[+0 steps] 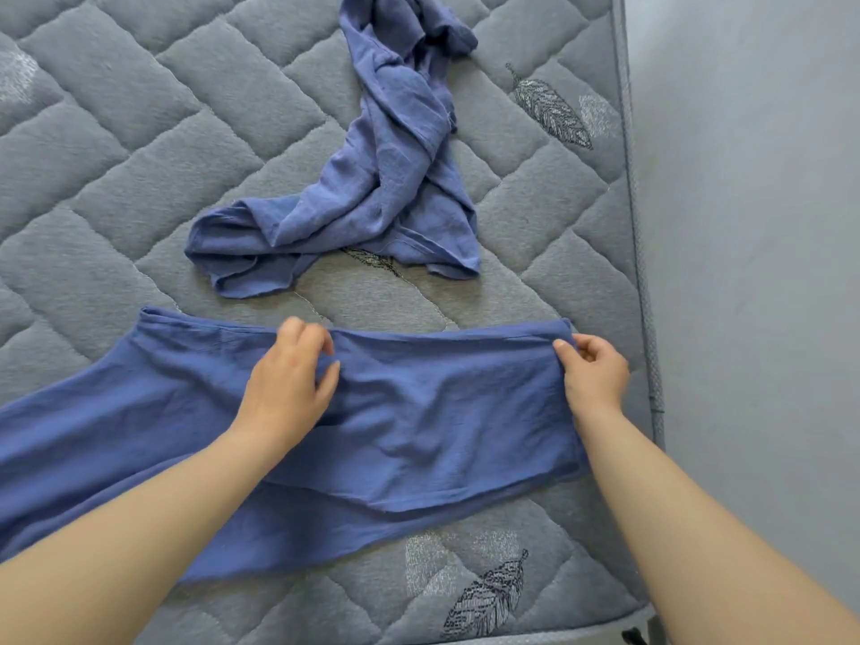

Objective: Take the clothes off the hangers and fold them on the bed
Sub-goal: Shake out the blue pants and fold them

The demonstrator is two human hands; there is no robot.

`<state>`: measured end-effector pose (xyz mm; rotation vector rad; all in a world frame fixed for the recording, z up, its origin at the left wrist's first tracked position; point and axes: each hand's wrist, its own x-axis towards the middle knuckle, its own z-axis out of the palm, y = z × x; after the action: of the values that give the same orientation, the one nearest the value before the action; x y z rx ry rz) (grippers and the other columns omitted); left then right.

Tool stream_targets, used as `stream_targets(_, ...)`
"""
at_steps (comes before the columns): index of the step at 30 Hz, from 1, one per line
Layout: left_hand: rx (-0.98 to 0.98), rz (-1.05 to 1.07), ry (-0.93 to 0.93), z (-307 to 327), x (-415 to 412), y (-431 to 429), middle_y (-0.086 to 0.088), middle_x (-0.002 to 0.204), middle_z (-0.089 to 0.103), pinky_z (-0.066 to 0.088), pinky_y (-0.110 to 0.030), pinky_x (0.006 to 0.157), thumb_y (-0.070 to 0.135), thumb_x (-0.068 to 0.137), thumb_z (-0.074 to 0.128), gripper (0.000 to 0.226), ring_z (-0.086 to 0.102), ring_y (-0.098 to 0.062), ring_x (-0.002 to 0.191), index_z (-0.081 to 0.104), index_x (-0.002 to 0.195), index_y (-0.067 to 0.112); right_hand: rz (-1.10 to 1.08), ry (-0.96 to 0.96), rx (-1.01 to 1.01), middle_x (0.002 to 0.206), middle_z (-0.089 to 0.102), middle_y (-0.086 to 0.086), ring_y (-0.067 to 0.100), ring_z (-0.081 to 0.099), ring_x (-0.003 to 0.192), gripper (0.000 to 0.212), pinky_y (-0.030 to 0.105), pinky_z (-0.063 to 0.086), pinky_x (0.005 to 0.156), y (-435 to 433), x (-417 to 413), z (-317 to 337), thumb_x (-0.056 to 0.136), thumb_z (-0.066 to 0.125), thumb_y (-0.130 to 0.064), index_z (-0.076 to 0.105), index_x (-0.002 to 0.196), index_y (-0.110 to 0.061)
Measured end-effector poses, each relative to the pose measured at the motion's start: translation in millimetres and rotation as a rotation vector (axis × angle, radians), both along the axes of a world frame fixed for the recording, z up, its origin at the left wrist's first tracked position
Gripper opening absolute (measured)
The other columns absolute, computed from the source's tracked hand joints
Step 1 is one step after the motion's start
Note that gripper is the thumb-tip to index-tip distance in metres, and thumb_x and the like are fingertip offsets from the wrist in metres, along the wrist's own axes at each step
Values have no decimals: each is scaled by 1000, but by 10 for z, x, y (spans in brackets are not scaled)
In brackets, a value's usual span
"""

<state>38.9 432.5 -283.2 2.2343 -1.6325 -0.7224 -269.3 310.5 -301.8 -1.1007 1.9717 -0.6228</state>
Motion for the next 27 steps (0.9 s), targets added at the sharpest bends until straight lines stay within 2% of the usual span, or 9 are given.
stream_targets(3,29,-84,19,-1,-59,247,3,83,45,41,-33,61,17,84,67,16,46,-19,64,51,83,15,42,65,20,87,65,6,15,58,79,16,23,41,74,-52,15,10,88,68,-13,66,100,-4)
stream_targets(7,44,-9,8,-4,-37,626,4,76,45,38,-31,61,18,83,68,17,46,-20,67,51,78,15,105,126,130,73,61,-5,10,55,69,18,23,37,73,124,-90,35,88,69,-30,64,89,-12)
stream_targets(10,73,9,-4,25,72,956,3,78,47,40,-33,67,30,82,49,17,47,-21,71,54,81,14,211,181,240,73,62,-5,13,55,71,24,28,38,67,384,-254,87,89,66,-37,64,82,-14)
stream_targets(13,113,-130,-35,62,155,1190,4,78,48,42,-36,63,33,75,42,24,47,-23,68,56,80,13,327,199,296,69,62,2,21,56,70,32,31,39,60,636,-361,125,91,64,-33,61,75,-5)
stream_targets(15,147,-207,-73,85,182,1243,3,77,49,43,-37,59,30,71,47,20,49,-25,66,57,78,14,347,240,265,73,62,11,29,56,73,35,36,39,65,753,-385,141,94,60,-28,57,76,2)
stream_targets(17,183,-234,-107,86,207,1254,0,77,52,44,-38,58,23,67,67,17,51,-27,66,58,76,12,307,298,203,70,56,10,30,51,72,35,37,32,60,819,-405,151,96,57,-24,50,72,0)
stream_targets(20,267,-186,-140,67,227,1255,-8,80,56,47,-41,56,8,55,87,34,52,-31,66,61,78,6,285,356,163,72,57,13,31,51,72,36,38,29,59,817,-422,176,97,55,-25,52,75,3)
stream_targets(23,244,-154,-151,32,210,1251,-12,82,56,48,-45,59,0,63,81,27,53,-34,68,62,81,2,321,385,155,77,62,17,32,52,73,35,38,33,63,745,-439,193,96,57,-25,60,82,7)
stream_targets(27,221,-126,-94,-6,235,1214,-14,81,57,47,-44,57,-13,70,65,18,55,-35,71,63,84,-1,338,412,179,78,62,18,33,53,74,35,37,34,62,694,-464,195,96,56,-27,61,83,5)
